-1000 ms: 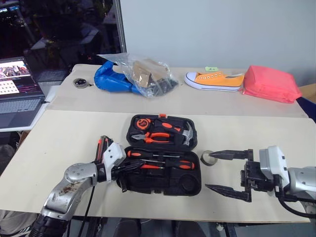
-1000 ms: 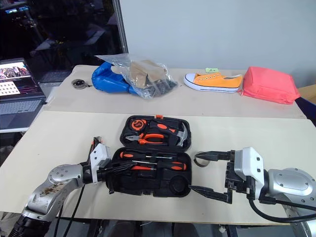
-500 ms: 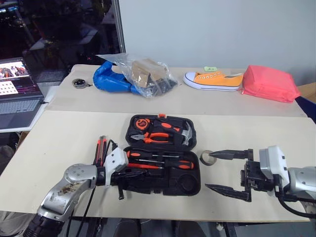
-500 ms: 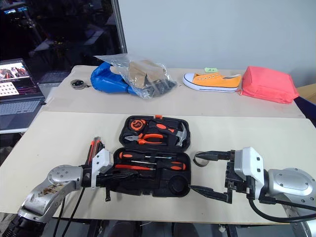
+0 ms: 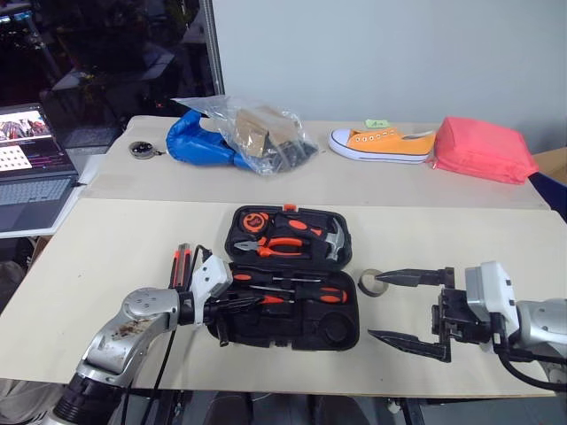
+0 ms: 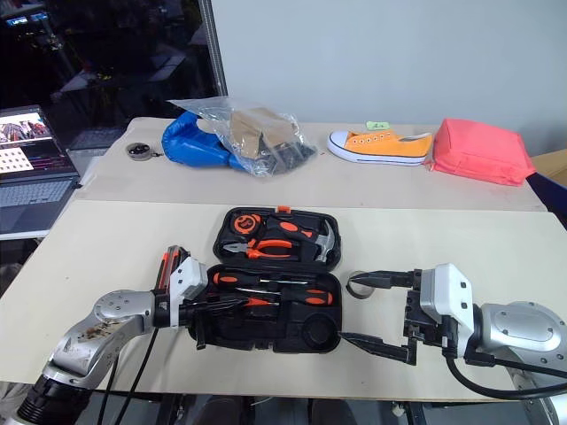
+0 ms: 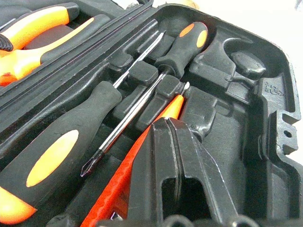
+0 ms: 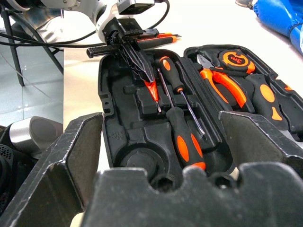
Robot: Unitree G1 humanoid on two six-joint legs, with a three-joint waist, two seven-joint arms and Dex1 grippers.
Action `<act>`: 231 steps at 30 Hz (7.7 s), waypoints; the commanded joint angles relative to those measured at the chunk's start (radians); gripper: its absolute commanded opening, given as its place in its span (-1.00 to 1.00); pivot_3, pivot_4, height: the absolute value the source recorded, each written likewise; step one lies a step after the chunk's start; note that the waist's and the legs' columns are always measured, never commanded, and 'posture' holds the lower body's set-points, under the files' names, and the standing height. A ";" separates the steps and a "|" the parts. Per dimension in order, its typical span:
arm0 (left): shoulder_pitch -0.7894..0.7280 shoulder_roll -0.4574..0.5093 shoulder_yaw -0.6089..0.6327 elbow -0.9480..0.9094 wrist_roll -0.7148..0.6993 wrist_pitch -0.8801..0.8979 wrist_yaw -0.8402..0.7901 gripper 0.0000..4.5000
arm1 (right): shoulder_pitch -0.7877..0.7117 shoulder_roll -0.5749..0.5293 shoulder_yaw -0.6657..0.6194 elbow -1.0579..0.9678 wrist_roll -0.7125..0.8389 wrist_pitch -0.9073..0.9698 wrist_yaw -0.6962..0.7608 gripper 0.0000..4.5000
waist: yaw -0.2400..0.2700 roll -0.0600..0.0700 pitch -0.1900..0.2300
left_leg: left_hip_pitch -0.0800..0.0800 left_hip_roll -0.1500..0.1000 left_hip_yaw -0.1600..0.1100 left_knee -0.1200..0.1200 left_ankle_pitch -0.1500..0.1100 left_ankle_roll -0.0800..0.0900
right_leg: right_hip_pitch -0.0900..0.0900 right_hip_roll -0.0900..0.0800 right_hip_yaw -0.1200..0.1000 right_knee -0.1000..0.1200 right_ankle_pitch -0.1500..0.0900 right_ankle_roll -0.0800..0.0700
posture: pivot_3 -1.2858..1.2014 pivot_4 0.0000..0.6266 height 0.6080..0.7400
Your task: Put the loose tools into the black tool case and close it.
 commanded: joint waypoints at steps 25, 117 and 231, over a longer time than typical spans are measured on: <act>-0.028 -0.071 0.155 -0.092 -0.214 0.295 0.170 -0.98 | -0.033 -0.001 0.031 -0.007 0.014 -0.016 0.014 1.00 | -0.002 0.000 0.000 | 0.001 -0.001 -0.002 0.000 0.000 0.000 | 0.000 0.000 0.001 0.000 0.000 0.000 | 0.03 -0.52 1.00; -0.188 0.174 0.015 -0.146 -0.080 -0.003 -0.328 0.90 | 0.094 -0.029 -0.166 -0.008 0.073 -0.021 0.102 1.00 | 0.001 -0.001 0.003 | -0.003 0.001 0.000 0.001 -0.001 0.000 | -0.001 0.002 -0.003 0.000 -0.003 0.000 | 0.03 -0.52 1.00; 0.287 0.293 0.456 -0.543 -0.532 0.155 0.031 0.50 | -0.487 -0.196 0.489 0.102 -0.310 0.190 0.164 -0.97 | 0.000 0.000 0.004 | -0.002 -0.010 -0.006 -0.001 0.000 0.001 | 0.000 -0.006 0.000 0.000 -0.003 0.000 | 0.03 -0.52 1.00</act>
